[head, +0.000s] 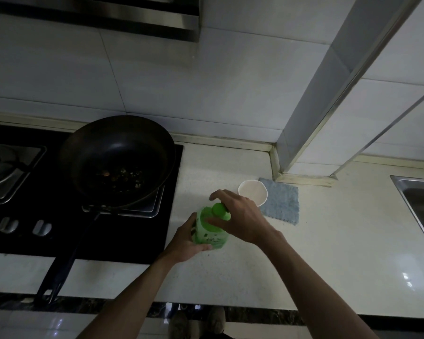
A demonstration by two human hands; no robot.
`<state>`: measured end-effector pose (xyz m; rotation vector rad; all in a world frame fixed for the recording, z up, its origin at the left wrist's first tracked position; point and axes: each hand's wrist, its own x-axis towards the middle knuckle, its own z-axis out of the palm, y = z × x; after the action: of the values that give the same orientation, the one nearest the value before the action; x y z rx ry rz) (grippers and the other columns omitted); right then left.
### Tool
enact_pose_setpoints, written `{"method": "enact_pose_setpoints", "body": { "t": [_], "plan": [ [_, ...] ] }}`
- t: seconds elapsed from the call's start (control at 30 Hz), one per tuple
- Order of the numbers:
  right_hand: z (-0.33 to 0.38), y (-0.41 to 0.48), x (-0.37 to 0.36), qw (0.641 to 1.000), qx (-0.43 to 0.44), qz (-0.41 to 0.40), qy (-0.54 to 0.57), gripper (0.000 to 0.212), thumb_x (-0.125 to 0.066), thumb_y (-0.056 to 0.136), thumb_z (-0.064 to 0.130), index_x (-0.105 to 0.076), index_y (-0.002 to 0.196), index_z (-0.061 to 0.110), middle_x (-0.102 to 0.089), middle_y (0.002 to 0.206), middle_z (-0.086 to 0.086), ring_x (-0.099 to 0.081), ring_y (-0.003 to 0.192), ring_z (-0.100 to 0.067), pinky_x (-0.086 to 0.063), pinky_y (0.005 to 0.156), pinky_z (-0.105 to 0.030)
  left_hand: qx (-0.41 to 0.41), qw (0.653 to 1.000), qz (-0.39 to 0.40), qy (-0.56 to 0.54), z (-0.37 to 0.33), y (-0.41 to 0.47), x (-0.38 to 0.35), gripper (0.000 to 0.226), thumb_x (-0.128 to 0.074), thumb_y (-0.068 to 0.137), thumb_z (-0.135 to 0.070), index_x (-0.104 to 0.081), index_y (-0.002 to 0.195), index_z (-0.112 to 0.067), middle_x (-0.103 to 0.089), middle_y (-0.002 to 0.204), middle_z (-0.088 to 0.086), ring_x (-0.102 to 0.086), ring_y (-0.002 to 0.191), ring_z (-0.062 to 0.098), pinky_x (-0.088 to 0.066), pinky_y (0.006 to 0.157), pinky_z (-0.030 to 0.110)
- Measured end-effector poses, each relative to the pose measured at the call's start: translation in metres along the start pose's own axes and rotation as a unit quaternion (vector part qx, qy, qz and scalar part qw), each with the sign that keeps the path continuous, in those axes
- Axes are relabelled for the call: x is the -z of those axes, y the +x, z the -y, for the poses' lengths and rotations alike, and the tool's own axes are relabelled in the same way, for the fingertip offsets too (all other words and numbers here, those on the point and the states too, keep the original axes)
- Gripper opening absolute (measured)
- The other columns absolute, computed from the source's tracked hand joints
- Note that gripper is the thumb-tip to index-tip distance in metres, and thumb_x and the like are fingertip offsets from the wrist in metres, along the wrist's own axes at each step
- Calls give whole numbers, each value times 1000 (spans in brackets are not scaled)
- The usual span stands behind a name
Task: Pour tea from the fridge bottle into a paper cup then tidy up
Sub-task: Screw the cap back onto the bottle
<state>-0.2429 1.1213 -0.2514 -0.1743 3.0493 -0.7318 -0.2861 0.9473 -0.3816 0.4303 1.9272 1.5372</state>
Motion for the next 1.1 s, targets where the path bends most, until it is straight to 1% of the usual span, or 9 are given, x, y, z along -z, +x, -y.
{"method": "enact_pose_setpoints", "body": {
  "t": [0.07,0.2,0.37,0.43,0.63,0.77,0.87,1.0,1.1],
  "plan": [
    [-8,-3,7,998,45,38,22,41,-67,89,36,-56,126,22,-61,115,2,-64,92,-18,-56,75,-35,-1,1000,-2,4,0,1,0,83,-87,64,-3,-45,122,-45,-64,120,-6,-62,110,5,-57,84,26],
    [-13,-3,12,996,80,26,21,30,-68,89,24,-64,117,14,-64,104,1,-61,85,-13,-55,73,-33,0,1000,-5,14,1,1,0,82,-88,63,-4,-45,120,-45,-64,118,-9,-62,107,-3,-55,84,21],
    [-10,-5,0,997,62,-17,36,26,-64,89,37,-55,98,14,-57,80,7,-58,66,-16,-54,59,-41,-4,1000,0,26,-1,2,0,80,-88,63,-5,-45,119,-43,-66,115,-7,-64,105,0,-55,79,18],
    [-10,-6,-6,997,55,-43,34,27,-56,90,43,-50,95,16,-57,78,6,-57,63,-18,-52,55,-41,-6,1000,0,30,-2,3,0,80,-89,62,-6,-45,119,-43,-67,114,-6,-65,105,2,-55,78,18],
    [1,-10,-21,993,16,-115,35,28,-53,90,42,-48,91,14,-56,74,2,-53,59,-19,-51,52,-40,-10,1000,-4,26,-2,2,0,81,-90,61,-8,-48,124,-37,-68,113,-6,-66,105,6,-56,79,21],
    [5,-15,-23,989,-13,-141,43,29,-65,89,38,-51,91,12,-57,76,4,-56,61,-18,-53,53,-37,-6,1000,4,15,-4,1,0,80,-89,62,-6,-47,124,-35,-67,114,-5,-65,106,5,-56,78,20],
    [7,-16,-24,988,-33,-146,49,29,-67,88,37,-53,93,12,-61,80,1,-59,65,-18,-55,56,-36,-6,1000,11,12,-3,1,0,80,-89,62,-8,-47,126,-34,-67,116,-3,-66,108,9,-57,82,26],
    [8,-16,-26,986,-43,-150,54,31,-66,88,39,-53,94,12,-61,82,0,-59,66,-18,-56,57,-35,-2,1000,17,10,-2,2,1,80,-88,63,-7,-47,130,-26,-67,117,0,-66,108,14,-58,84,31],
    [4,-17,-33,983,-64,-151,85,40,-60,85,50,-52,98,13,-59,91,1,-57,75,-16,-55,63,-34,-1,1000,18,5,-3,1,0,79,-88,64,-6,-47,128,-29,-67,118,-1,-66,108,12,-58,83,29]
  ]
}}
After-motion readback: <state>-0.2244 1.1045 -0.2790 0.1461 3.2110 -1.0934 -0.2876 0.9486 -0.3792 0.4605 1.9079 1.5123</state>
